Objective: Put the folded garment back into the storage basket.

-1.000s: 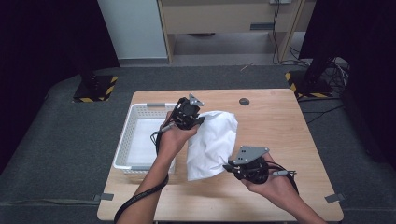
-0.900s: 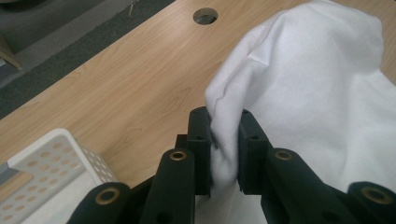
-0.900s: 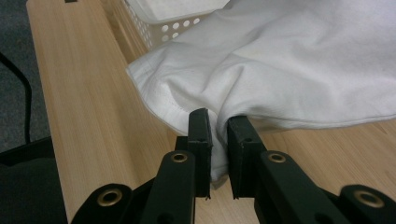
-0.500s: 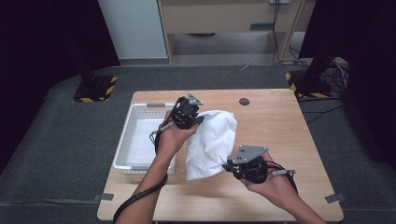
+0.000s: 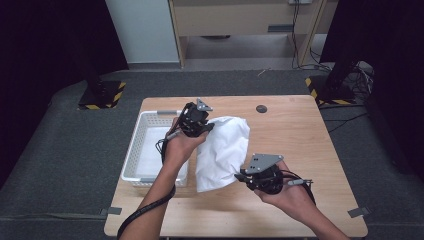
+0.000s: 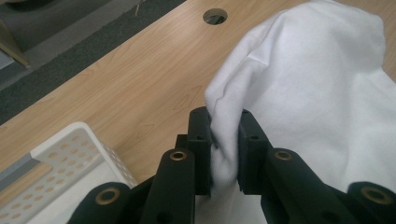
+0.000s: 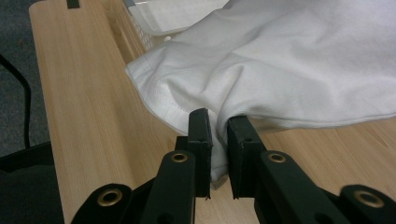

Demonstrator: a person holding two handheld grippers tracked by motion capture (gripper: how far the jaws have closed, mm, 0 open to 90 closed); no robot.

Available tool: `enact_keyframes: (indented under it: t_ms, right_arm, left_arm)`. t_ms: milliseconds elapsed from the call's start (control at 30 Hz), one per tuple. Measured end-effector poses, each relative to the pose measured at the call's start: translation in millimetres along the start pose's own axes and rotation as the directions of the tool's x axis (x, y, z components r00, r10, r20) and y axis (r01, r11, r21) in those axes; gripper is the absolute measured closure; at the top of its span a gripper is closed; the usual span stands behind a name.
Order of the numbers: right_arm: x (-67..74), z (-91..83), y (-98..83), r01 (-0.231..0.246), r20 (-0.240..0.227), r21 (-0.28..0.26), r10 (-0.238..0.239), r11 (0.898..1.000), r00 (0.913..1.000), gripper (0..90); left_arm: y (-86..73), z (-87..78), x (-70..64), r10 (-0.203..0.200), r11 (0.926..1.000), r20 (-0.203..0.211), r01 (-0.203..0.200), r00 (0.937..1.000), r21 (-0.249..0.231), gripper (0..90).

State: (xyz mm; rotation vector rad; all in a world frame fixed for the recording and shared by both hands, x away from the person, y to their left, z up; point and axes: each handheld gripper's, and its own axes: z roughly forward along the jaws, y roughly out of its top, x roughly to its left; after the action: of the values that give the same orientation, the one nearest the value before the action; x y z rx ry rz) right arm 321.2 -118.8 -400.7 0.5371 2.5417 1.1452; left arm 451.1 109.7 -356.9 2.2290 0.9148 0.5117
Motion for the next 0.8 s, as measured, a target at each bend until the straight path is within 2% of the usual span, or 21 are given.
enact_keyframes:
  t_ms: [433, 800]
  right_arm:
    - [1.5, 3.7, 11.8, 0.010, -0.006, -0.007, -0.010, 1.000, 0.9999, 81.1]
    - [0.7, 6.7, 25.4, 0.018, -0.009, -0.017, -0.018, 1.000, 0.9998, 81.1]
  left_arm:
    - [-4.4, -8.3, 9.2, -0.007, 0.9999, -0.017, 0.007, 0.9998, -0.007, 79.4]
    - [-5.9, -22.8, 19.8, -0.008, 0.9999, -0.049, 0.007, 0.9988, -0.009, 79.5]
